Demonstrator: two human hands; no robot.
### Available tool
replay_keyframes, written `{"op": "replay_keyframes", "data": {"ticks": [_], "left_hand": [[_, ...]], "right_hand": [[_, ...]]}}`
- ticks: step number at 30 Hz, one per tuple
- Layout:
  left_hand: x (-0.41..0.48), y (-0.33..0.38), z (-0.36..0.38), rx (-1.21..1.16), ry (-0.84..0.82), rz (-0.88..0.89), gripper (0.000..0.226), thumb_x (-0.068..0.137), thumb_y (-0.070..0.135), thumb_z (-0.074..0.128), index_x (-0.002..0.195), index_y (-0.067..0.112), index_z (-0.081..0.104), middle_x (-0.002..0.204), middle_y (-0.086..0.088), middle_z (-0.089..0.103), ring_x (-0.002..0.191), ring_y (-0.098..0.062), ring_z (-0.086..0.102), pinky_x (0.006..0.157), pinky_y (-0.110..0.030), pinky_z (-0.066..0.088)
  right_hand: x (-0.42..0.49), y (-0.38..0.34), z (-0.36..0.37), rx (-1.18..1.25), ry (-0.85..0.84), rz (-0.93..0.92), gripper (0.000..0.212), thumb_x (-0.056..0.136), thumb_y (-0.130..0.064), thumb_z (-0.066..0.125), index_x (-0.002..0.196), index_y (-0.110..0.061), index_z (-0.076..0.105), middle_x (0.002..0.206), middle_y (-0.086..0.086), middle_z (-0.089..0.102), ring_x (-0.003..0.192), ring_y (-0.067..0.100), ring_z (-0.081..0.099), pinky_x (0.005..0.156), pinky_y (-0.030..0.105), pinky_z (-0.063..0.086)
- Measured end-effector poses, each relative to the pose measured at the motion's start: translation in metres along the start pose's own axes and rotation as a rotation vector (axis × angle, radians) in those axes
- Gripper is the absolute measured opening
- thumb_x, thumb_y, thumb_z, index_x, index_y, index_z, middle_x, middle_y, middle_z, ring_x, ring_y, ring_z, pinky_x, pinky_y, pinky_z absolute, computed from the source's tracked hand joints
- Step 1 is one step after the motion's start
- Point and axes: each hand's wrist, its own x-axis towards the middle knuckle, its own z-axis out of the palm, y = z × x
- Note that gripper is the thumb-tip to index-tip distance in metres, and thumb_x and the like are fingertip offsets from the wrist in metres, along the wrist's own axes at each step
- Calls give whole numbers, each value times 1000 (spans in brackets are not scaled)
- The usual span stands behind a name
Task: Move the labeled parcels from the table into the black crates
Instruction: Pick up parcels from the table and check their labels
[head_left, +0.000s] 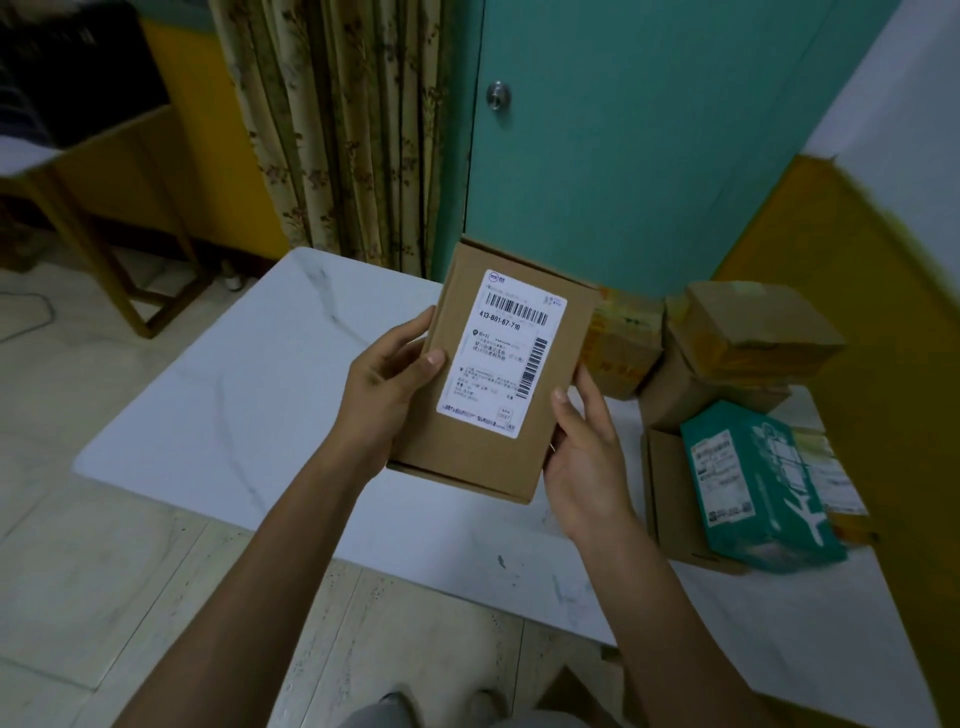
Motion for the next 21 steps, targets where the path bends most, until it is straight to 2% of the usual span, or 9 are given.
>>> {"op": "replay_keyframes", "data": {"ticks": [7, 15, 21], "left_hand": [[-4, -8, 12, 1, 66, -30, 31, 91, 28, 59, 113, 49, 60, 108, 24, 68, 98, -2, 66, 71, -27, 52], [-9, -14, 16, -15, 111, -29, 30, 90, 27, 59, 113, 47, 60, 110, 18, 70, 99, -5, 66, 73, -29, 52], [-25, -23, -7, -19, 223, -27, 26, 91, 24, 58, 115, 33, 63, 110, 15, 69, 103, -6, 65, 72, -23, 55]], "right_hand": [[6, -2, -9, 90, -16, 59, 43, 96, -12, 51, 135, -29, 50, 121, 2, 69, 113, 23, 64, 93, 43, 52], [14, -2, -19, 51, -43, 124, 44, 96, -14, 51, 137, -30, 50, 121, 0, 68, 111, 21, 65, 91, 43, 53], [25, 11, -13, -9, -106, 243, 40, 97, -20, 54, 134, -31, 53, 121, 1, 68, 113, 27, 63, 95, 53, 50]]}}
